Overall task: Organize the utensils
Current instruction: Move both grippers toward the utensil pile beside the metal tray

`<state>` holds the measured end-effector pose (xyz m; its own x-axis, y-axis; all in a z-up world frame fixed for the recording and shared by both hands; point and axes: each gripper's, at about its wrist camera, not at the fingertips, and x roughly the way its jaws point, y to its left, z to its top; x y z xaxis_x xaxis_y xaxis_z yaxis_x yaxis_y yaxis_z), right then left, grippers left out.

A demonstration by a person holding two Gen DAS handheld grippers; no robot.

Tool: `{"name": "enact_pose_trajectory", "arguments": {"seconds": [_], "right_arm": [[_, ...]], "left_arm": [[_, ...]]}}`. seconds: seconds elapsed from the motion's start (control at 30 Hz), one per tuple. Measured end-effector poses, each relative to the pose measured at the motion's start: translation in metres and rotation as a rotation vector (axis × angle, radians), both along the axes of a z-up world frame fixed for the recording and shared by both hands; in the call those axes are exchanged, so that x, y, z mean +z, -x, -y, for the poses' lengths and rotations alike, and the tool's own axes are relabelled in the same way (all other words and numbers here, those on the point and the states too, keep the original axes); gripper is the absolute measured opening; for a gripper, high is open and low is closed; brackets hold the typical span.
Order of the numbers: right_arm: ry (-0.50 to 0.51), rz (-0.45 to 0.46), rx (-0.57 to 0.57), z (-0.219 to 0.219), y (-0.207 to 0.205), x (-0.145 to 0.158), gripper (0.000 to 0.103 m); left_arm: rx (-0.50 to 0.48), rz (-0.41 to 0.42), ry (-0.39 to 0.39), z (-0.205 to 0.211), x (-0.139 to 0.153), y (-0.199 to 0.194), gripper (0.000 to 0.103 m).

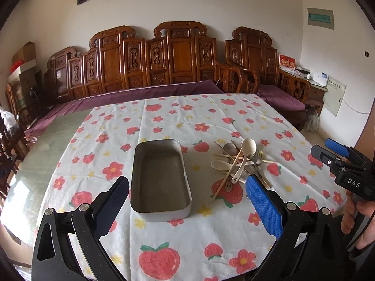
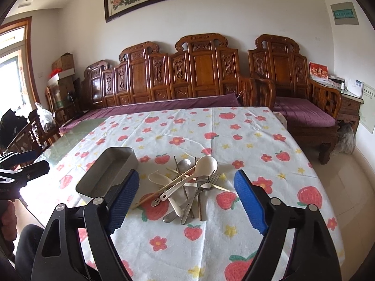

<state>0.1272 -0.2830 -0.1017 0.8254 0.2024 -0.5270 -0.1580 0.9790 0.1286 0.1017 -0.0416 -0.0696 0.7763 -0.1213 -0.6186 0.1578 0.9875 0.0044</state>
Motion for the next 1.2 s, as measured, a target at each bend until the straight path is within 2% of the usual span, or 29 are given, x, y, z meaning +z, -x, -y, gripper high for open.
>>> {"name": "enact_pose_trajectory", "arguments": {"seconds": [0.23,0.37,0.7,0.97,1.07,1.13,1.2], "right_arm": [[0.012,-0.063,0.011,0.006,-0.04,-0.038,0.074],[0.01,-0.117,0.027,0.008,-0.058,-0.064,0.067],[-0.003,-0.212,0.069,0.004,-0.07,-0.104,0.061],[-0.029,-0.236,0.089,0.002,-0.073,-0.107,0.06],[-0.035,-0.241,0.093,0.002,-0.074,-0.108,0.06],[-0.033,-0.24,0.099,-0.001,-0.074,-0.107,0.06],[-0.031,-0.241,0.101,-0.002,-0.075,-0.108,0.06]], "left_arm": [[-0.05,-0.044,-0.015,0.01,-0.027,-0.032,0.096],[-0.08,-0.068,-0.019,0.016,-0.04,-0.041,0.091],[-0.195,-0.167,-0.001,0.042,-0.078,-0.071,0.065],[-0.273,-0.261,-0.035,0.079,-0.124,-0.104,0.042],[-0.279,-0.297,-0.027,0.082,-0.139,-0.115,0.031],[-0.275,-0.311,-0.031,0.083,-0.148,-0.12,0.03],[-0.276,-0.322,-0.031,0.084,-0.153,-0.125,0.024]]}}
